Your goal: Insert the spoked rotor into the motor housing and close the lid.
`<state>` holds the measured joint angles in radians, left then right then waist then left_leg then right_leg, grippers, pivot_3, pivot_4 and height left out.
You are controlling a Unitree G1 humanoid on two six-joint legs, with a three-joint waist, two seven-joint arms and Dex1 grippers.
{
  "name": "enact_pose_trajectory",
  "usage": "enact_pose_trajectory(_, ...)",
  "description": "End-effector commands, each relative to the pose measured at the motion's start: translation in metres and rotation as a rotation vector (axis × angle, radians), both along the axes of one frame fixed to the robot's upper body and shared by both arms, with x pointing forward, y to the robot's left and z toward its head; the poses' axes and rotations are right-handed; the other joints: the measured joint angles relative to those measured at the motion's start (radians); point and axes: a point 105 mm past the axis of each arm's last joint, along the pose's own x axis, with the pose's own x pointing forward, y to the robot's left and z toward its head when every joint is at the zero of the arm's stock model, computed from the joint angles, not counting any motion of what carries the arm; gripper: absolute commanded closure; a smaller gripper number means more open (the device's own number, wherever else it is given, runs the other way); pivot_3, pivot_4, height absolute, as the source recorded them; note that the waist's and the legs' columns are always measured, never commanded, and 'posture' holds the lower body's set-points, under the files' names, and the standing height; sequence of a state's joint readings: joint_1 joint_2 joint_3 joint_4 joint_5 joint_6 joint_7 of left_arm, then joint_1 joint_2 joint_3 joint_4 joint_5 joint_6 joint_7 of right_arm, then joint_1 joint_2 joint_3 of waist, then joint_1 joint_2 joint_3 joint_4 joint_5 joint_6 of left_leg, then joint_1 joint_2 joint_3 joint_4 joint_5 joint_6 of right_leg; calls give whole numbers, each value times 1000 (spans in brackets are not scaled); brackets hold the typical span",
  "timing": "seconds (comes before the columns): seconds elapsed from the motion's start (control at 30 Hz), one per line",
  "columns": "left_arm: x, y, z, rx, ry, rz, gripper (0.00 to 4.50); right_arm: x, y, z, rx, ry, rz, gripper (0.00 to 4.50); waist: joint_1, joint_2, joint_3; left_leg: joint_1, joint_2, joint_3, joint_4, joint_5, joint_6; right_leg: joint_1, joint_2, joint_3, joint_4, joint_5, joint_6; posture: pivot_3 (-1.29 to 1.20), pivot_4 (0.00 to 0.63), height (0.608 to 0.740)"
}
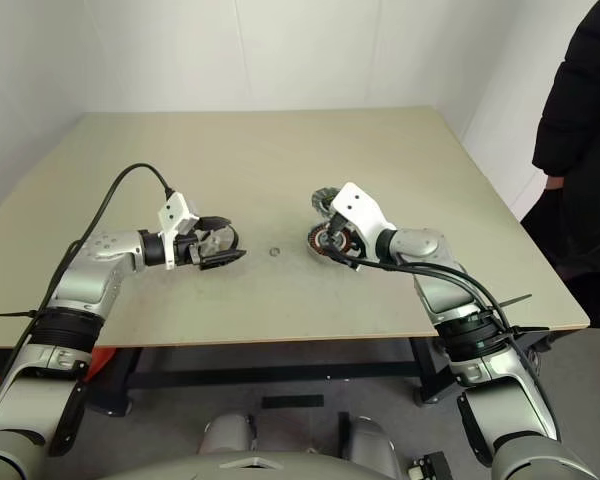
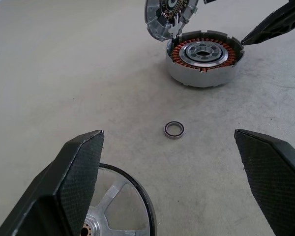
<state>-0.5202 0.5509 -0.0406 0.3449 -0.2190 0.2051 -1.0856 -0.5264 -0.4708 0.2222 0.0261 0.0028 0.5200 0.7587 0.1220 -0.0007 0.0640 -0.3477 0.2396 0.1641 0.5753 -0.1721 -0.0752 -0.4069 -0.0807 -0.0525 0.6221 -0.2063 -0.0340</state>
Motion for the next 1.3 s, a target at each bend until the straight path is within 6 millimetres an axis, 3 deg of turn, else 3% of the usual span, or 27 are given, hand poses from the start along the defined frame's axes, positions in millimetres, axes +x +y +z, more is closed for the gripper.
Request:
enact_pose_trajectory(0.03,1,-2,12,-12,-44,-9,0,4,6,16,3,-64,19,230,0,0,0,0,0,0,0,0,0,0,0,0,0,0,0,0,0,740)
enact_pose_trajectory(1.1,1,0,12,-10,-43,-1,0,8,27,18,45,-70,33,230,0,0,0,0,0,0,0,0,0,0,0,0,0,0,0,0,0,740)
enact_pose_trajectory(1.3,7,3,12,7,-76,36,0,21,55,18,189,-24,1,230,-17,0,0,1,0,0,0,1,-1,0,0,0,1,0,0,0,0,740)
